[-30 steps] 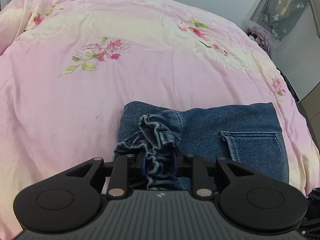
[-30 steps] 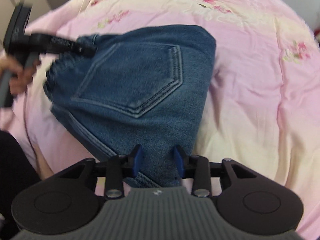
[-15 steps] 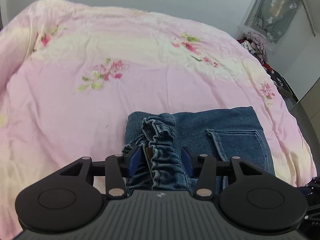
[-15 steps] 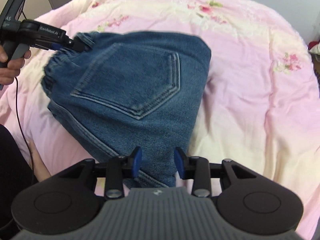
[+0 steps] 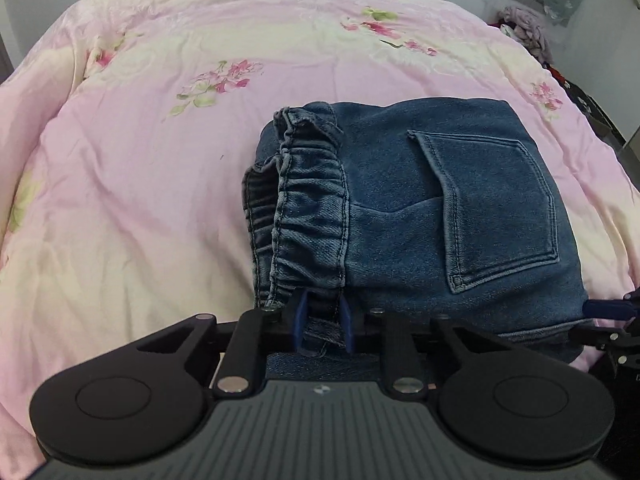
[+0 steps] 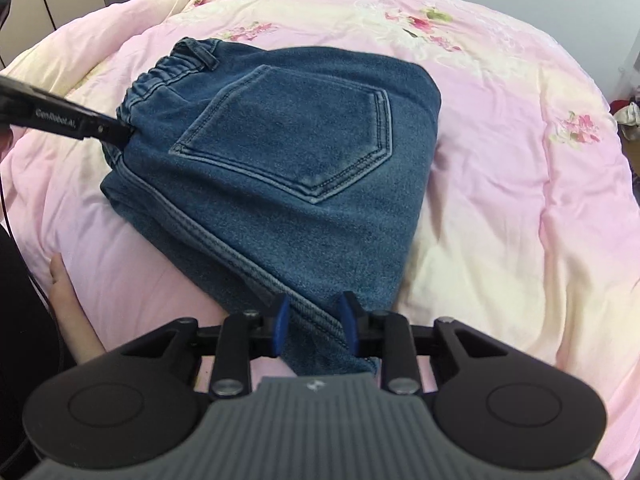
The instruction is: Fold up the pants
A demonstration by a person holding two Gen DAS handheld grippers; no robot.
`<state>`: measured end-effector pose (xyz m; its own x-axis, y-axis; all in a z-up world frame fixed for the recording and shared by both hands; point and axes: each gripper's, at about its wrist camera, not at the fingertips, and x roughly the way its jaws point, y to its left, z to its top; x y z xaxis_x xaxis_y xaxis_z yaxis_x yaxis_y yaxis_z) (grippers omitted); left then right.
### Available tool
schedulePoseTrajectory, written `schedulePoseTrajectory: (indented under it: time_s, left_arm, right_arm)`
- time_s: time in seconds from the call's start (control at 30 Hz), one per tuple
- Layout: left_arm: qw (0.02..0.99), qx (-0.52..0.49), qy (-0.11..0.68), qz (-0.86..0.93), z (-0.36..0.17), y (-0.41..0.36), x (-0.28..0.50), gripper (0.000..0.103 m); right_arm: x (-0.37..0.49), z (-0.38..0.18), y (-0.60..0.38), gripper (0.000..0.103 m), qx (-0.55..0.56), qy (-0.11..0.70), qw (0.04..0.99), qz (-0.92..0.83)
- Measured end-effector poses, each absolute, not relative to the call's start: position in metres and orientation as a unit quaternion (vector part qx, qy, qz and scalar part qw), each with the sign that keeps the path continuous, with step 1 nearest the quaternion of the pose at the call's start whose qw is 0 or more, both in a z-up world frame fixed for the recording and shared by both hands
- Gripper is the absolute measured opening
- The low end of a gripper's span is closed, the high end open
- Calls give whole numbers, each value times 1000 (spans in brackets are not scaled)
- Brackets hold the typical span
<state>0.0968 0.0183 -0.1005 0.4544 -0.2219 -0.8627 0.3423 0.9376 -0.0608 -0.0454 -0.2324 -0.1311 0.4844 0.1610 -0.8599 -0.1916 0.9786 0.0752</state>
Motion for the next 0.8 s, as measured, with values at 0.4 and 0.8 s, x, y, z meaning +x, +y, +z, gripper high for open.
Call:
schedulePoseTrajectory:
  time_s: [0.4, 0.8]
  left_arm:
    - [862, 61, 484, -137, -93, 17, 87, 26]
    - [952, 82, 282, -88, 42, -5, -37, 86]
  right_arm:
    - [-34, -132, -224, 28, -19, 506, 856, 104]
    - [-109, 4, -229, 65, 34, 345, 935, 76]
